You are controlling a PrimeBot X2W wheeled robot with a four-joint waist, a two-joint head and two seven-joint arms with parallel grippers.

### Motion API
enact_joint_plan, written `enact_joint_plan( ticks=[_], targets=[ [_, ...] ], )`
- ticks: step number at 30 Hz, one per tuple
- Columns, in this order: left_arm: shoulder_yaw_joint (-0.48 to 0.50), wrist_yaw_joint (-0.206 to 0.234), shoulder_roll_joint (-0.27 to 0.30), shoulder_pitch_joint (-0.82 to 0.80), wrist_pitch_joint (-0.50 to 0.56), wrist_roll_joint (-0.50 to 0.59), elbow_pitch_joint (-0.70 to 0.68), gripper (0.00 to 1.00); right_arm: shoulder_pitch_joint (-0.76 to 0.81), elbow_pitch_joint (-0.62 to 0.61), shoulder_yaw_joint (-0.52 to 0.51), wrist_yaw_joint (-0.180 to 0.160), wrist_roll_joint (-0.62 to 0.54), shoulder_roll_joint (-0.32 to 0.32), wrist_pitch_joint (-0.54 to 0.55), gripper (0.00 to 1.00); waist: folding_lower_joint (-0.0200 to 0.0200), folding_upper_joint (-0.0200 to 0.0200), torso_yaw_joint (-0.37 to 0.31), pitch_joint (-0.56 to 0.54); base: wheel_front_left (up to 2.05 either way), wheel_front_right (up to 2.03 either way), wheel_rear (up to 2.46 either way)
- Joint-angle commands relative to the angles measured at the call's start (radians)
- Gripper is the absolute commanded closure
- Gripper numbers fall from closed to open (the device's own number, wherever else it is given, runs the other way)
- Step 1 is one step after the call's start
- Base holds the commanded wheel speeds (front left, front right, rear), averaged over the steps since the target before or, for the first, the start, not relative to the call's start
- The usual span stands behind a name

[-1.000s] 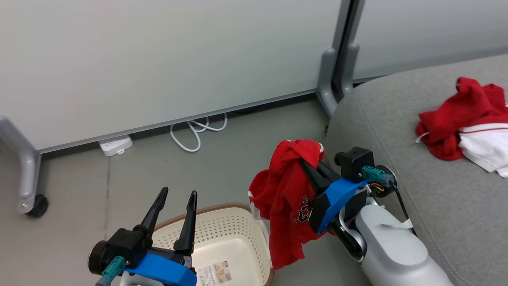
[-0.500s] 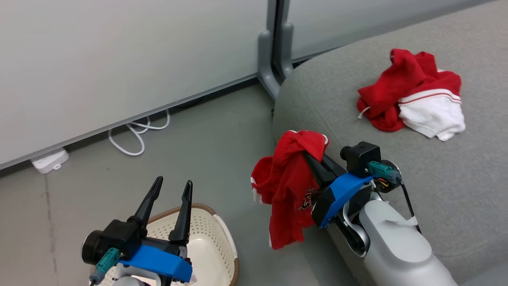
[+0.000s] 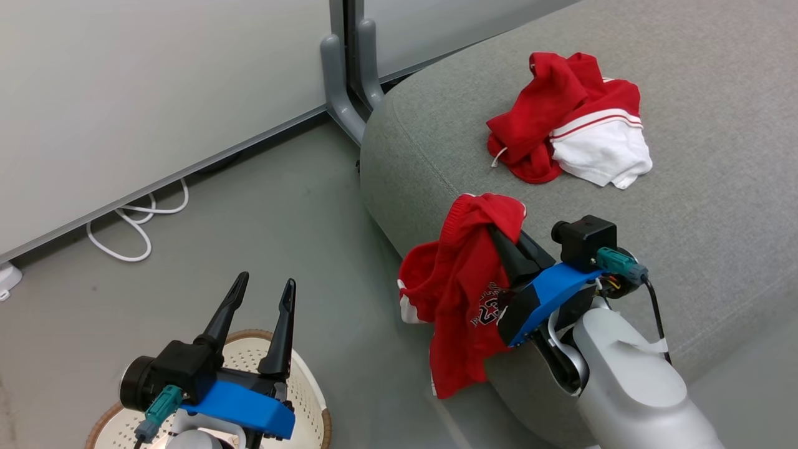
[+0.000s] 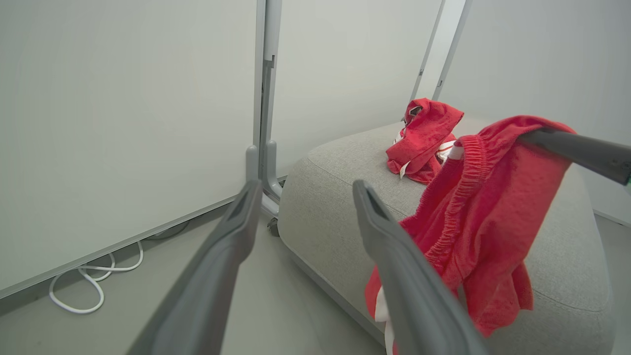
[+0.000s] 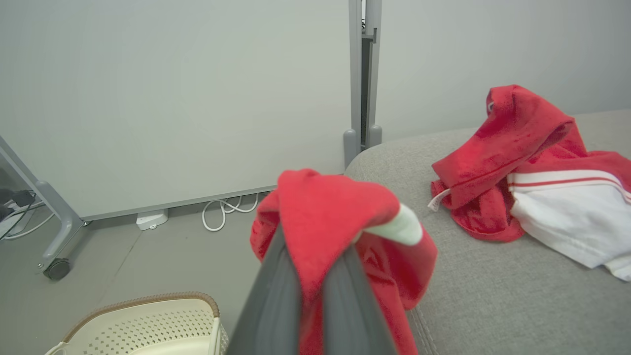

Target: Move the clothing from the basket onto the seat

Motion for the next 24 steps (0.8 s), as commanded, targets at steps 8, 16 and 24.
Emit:
enact_joint_plan(
  ticks=[8,16,24],
  targets=[
    [-0.012,-0.003,0.008,-0.020,-0.004,0.002,0.004,0.00,0.020,0.001,-0.035,0.000,-0.014,0.001,-0.015,1.00,0.0000,0.0000,-0.013,0.009,0.00,0.00,0.00],
    [-0.020,-0.003,0.010,-0.008,-0.004,-0.003,0.005,0.00,0.020,-0.004,-0.044,0.000,-0.019,0.001,-0.016,1.00,0.0000,0.0000,-0.003,0.012,0.00,0.00,0.00],
    [-0.022,-0.003,0.019,-0.021,-0.004,0.003,-0.008,0.00,-0.030,-0.005,-0.085,0.000,-0.036,0.000,-0.005,1.00,0.0000,0.0000,0.000,0.046,0.00,0.00,0.00]
  ],
)
